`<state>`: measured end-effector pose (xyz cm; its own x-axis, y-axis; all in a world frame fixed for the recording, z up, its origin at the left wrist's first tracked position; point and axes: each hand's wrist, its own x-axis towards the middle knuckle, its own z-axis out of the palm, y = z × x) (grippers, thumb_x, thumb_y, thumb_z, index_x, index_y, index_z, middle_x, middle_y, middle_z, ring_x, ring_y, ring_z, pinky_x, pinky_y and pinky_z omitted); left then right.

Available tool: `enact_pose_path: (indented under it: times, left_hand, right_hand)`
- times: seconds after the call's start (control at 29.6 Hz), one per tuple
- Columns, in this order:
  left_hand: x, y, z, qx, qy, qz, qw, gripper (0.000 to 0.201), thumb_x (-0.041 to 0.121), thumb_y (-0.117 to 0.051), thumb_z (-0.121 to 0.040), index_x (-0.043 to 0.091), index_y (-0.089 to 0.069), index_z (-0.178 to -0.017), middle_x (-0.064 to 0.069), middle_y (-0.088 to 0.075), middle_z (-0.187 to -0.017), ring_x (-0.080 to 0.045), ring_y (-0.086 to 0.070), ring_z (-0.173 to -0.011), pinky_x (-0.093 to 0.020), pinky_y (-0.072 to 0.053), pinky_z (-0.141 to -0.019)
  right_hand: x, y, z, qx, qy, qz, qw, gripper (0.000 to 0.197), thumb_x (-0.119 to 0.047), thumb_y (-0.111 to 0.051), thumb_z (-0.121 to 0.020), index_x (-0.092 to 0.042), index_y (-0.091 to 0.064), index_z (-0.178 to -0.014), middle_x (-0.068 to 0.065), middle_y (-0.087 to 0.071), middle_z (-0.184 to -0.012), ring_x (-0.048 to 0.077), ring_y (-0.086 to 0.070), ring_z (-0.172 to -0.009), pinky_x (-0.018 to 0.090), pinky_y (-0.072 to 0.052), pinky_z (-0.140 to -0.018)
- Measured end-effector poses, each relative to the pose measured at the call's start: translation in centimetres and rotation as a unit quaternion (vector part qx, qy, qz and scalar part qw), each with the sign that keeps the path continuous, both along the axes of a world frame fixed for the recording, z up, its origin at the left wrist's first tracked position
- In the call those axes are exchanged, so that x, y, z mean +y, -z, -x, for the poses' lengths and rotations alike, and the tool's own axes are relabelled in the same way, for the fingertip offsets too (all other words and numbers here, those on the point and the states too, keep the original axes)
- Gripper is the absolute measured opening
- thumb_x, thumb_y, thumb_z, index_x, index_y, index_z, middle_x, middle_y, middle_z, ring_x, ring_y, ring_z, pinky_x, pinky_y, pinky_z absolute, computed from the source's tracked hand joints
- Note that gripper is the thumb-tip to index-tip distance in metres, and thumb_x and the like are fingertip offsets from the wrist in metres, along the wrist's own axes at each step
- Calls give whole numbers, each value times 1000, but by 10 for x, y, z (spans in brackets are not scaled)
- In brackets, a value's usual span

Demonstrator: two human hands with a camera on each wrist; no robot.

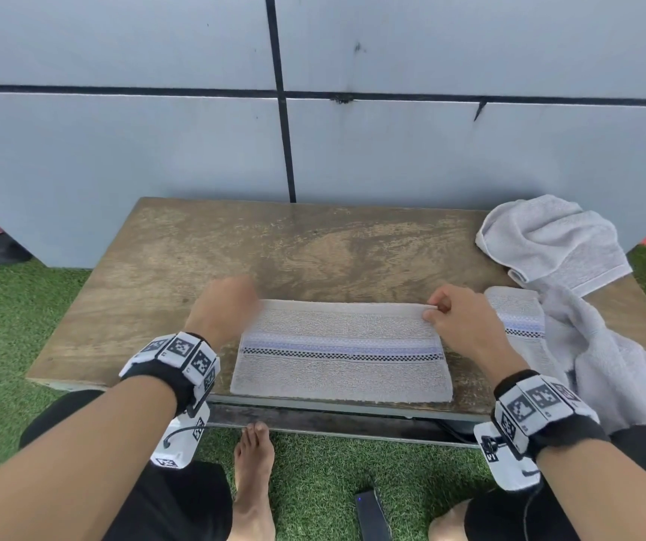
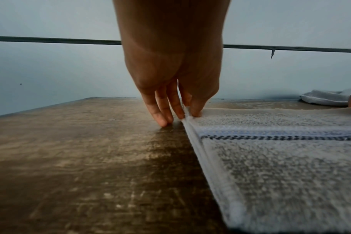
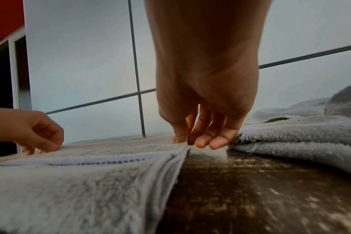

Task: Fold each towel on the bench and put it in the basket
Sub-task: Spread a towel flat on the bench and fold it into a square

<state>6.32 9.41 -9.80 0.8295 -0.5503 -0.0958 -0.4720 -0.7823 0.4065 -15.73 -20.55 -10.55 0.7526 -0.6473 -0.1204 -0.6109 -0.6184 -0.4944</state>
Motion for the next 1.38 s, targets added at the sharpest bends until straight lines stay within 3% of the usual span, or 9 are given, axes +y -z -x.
enact_pose_path:
  times: [0.2, 0.44, 0.51, 0.61, 0.88, 1.01, 1.18, 1.28, 1.38]
  left_hand:
    - [4, -3, 2, 4, -11, 63, 998, 6, 22, -67, -90, 21, -65, -85, 6, -65, -80, -14, -63, -75, -31, -53, -67]
    - [4, 6, 1, 33, -13, 0, 999, 16, 32, -61, -94, 23, -64, -107, 7, -63, -88, -29, -58, -113, -51, -52, -96]
    - [2, 6, 1, 24, -12, -2, 1000, 17, 30, -61, -95, 20, -66, -108, 6, -62, -87, -25, -62, -102, -47, -53, -94]
    - [0, 4, -2, 20, -2, -26, 999, 12, 31, -61, -96, 21, -66, -99, 4, -64, -91, -12, -61, -80, -34, -52, -72]
    - [-6, -14, -1, 33, 61, -155, 986, 33, 41, -57, -87, 11, -70, -89, -4, -73, -86, -22, -69, -77, -36, -57, -65]
    - [-1, -20, 0, 30, 111, -193, 974, 26, 38, -55, -80, 14, -62, -87, -4, -69, -85, -23, -66, -75, -44, -60, -72]
    - [-1, -41, 6, 7, 155, -135, 979, 12, 18, -60, -88, 21, -57, -100, 1, -65, -104, -15, -56, -83, -29, -43, -70]
    - [-3, -65, 5, -30, 164, -109, 980, 15, 19, -58, -90, 14, -68, -101, -1, -70, -101, -21, -64, -87, -34, -52, -74]
    - [-1, -85, -1, -104, 140, -18, 985, 9, 20, -61, -88, 14, -67, -91, -3, -68, -94, -22, -60, -82, -35, -48, -71]
  right_hand:
    - [4, -7, 1, -48, 16, 6, 999, 7, -28, -70, -89, -29, -63, -89, -12, -65, -84, 12, -61, -80, 38, -55, -74]
    - [1, 3, -15, -2, -3, 15, 1000, 10, -29, -70, -90, -29, -60, -87, -6, -60, -97, 18, -60, -90, 41, -55, -81]
    - [2, 6, -17, -1, -8, 17, 1000, 5, -28, -69, -92, -28, -65, -94, -5, -60, -104, 19, -60, -95, 41, -54, -86]
    - [2, 7, -18, 9, -22, 25, 999, 7, -25, -67, -93, -24, -71, -99, -3, -57, -110, 21, -58, -98, 40, -52, -89]
    - [7, 1, -14, 87, -77, 39, 992, 7, -23, -58, -93, -19, -56, -89, -1, -47, -104, 20, -46, -97, 39, -46, -89]
    - [11, -7, -2, 75, -85, 10, 994, 7, -20, -58, -91, -16, -54, -87, 1, -61, -85, 20, -57, -80, 31, -42, -60]
    - [10, -29, 11, 45, -87, -14, 995, 16, -15, -59, -94, -13, -66, -108, 4, -67, -105, 25, -61, -102, 34, -50, -83]
    - [2, -49, 10, 13, -107, 28, 994, 19, -7, -58, -89, -14, -67, -74, 5, -67, -77, 28, -60, -80, 31, -42, -62]
    - [-6, -66, 6, -132, -83, 64, 986, 11, -7, -64, -89, -7, -74, -91, 8, -69, -88, 25, -60, -81, 30, -41, -71]
